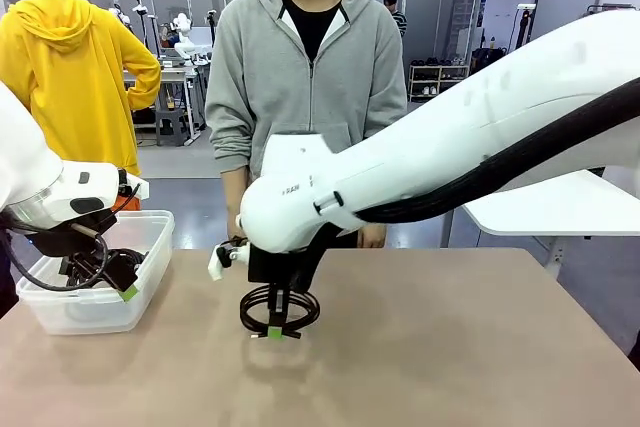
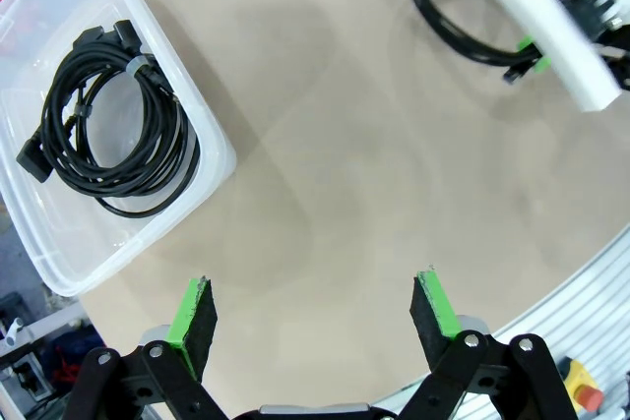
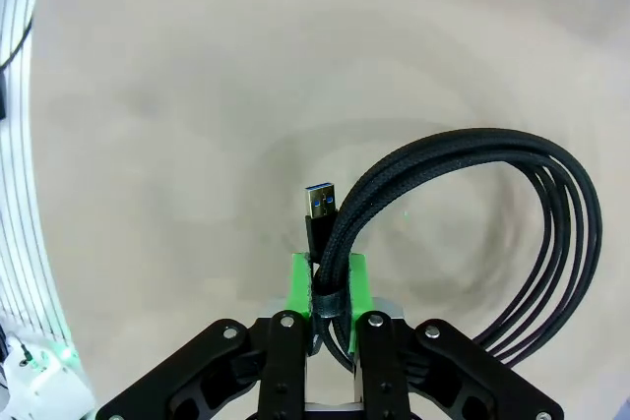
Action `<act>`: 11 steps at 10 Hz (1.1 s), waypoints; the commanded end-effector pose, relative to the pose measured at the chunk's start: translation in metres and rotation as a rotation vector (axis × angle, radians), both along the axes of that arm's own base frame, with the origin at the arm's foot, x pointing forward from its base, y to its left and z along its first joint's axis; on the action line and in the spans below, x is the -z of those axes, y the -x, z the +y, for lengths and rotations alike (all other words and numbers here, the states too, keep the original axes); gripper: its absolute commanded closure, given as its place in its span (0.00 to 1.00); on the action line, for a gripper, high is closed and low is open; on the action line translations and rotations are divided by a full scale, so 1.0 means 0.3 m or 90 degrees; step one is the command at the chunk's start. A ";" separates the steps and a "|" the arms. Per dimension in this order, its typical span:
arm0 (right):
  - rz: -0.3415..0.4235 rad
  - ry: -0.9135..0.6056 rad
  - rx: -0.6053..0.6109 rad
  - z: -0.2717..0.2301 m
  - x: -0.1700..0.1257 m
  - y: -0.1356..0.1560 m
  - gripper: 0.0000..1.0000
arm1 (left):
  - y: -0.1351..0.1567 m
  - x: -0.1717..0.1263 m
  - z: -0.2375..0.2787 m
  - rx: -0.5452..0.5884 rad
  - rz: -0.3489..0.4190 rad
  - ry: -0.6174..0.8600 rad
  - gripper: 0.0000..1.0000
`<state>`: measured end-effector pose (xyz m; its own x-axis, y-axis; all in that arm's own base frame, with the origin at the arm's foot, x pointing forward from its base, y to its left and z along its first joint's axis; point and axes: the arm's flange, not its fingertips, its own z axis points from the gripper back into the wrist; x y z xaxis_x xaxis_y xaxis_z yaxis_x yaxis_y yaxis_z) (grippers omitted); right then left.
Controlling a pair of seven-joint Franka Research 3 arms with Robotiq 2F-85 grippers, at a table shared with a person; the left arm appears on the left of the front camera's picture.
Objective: Organize and store the cables.
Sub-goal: Place the USB Extension Cable into the Organizing box.
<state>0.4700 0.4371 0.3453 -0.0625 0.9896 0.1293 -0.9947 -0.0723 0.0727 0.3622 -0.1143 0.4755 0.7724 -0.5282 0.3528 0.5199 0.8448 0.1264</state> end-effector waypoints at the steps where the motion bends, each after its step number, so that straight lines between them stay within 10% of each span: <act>1: 0.013 0.024 -0.017 0.031 0.036 -0.019 1.00 | -0.008 -0.004 0.001 -0.003 -0.001 -0.011 0.00; 2: 0.023 0.023 -0.017 0.029 0.055 -0.021 1.00 | -0.008 -0.004 0.001 -0.003 -0.001 -0.011 0.00; 8: 0.049 0.030 0.036 -0.006 0.027 -0.013 0.10 | -0.008 -0.004 0.001 -0.003 -0.001 -0.011 0.00; 11: 0.027 -0.022 0.056 -0.205 -0.184 -0.007 0.00 | -0.004 -0.025 -0.016 0.024 -0.001 -0.038 0.00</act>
<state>0.4885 0.4094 0.3777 0.0286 0.9901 0.1375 -0.9933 0.0127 0.1147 0.3616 -0.1176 0.4768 0.7630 -0.5445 0.3483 0.5313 0.8352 0.1419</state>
